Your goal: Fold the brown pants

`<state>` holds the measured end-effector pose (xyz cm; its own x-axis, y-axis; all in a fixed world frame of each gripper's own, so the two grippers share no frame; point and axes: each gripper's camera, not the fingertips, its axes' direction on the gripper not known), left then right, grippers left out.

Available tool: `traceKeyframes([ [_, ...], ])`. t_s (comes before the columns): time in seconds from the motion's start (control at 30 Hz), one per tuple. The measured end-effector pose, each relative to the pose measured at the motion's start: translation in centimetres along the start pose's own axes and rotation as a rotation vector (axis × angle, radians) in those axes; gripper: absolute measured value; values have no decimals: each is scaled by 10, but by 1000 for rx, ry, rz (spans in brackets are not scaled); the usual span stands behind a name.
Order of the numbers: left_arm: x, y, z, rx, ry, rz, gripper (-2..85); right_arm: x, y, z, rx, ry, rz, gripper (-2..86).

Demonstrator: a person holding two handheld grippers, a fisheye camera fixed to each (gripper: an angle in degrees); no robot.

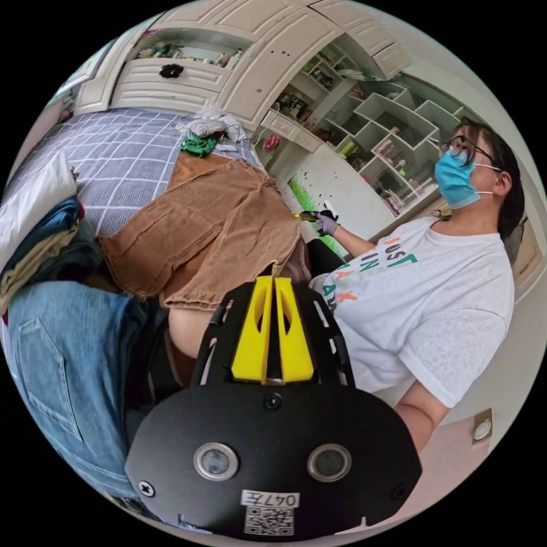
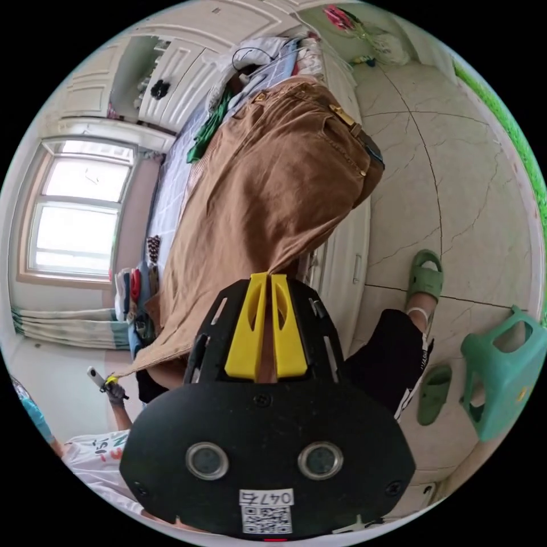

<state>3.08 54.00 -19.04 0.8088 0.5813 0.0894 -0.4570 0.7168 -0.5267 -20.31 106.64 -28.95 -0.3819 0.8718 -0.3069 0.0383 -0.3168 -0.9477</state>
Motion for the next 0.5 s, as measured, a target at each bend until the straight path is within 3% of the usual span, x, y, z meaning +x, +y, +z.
traceKeyframes([
  [0.1, -6, 38, -34, 133, 8, -91, 25, -5, 1, 2, -46, 35, -28, 2],
  [0.23, -15, 57, -89, 342, -127, -300, 45, -17, 5, -3, -74, 135, -54, 36],
  [0.37, -30, -12, -70, 305, -259, -358, 44, -39, 12, -8, -33, 160, -78, 47],
  [0.5, -87, -125, 1, 178, -352, -401, 60, -67, 20, -4, 7, 105, -105, 45],
])
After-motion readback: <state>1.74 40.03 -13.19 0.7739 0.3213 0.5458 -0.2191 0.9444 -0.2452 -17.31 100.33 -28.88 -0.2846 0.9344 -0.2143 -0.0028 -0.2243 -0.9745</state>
